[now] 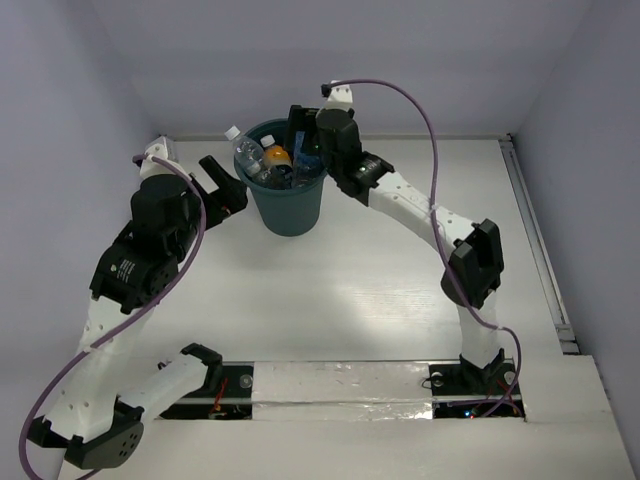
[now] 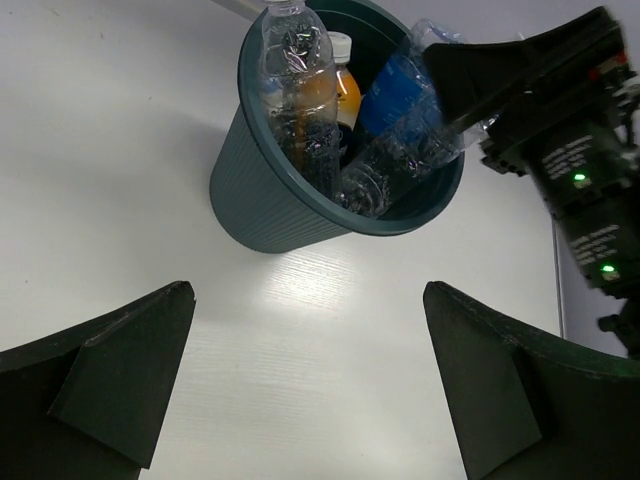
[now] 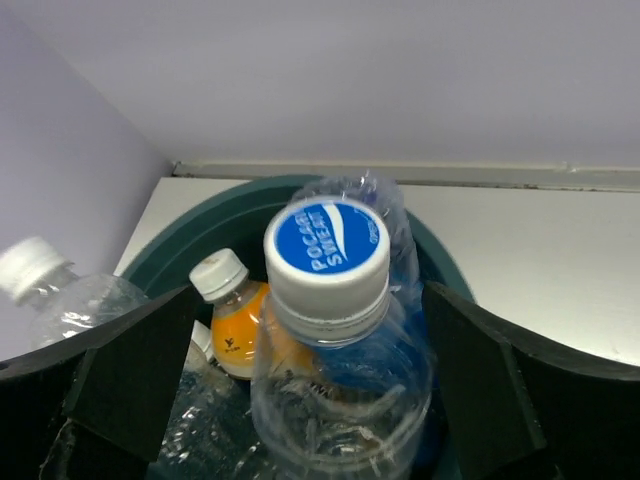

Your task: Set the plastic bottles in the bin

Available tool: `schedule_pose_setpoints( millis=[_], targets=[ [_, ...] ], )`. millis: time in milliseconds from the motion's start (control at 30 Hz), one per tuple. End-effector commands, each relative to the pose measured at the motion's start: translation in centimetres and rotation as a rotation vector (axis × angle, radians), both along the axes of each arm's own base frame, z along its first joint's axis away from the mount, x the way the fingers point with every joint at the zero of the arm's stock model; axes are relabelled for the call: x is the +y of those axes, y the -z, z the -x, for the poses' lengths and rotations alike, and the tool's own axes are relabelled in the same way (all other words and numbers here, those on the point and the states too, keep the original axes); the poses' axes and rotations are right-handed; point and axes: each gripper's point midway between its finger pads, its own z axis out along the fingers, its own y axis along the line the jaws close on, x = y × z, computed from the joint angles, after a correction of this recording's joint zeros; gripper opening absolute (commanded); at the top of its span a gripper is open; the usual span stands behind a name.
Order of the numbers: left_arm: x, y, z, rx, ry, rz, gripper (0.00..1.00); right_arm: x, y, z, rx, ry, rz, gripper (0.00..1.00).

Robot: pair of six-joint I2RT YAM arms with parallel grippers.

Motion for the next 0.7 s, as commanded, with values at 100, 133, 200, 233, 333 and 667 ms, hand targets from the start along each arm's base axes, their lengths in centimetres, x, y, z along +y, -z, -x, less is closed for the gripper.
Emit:
schedule_pose_setpoints(
  millis=[100, 133, 200, 233, 333, 667],
  targets=[
    [-0.8, -2.2, 0.4, -0.071, 0.046, 0.051, 0.99, -5.6, -15.1, 5.1, -0.177, 0.044, -0.161, 1.00],
    [-1.0, -2.3, 0.5, -0.075, 0.053, 0.059, 0.99, -6.2, -15.3, 5.6, -0.175, 0.048, -0.159, 1.00],
    [-1.4, -2.3, 0.7, -0.084, 0.078, 0.081, 0.99, -8.1, -16.0, 7.4, -0.170, 0.061, -0.169, 1.00],
    [-1.6, -2.3, 0.9, -0.087, 0.086, 0.087, 0.99, -8.7, -16.0, 8.1, -0.161, 0.064, -0.173, 1.00],
    [-1.5, -2.5, 1.6, -0.095, 0.098, 0.103, 0.99, -11.5, -14.6, 12.4, -0.094, 0.027, -0.194, 0.96],
    [1.3, -2.9, 6.4, -0.182, 0.051, 0.179, 0.99, -25.4, -3.4, 28.8, 0.056, 0.026, -0.316, 0.29]
  ],
)
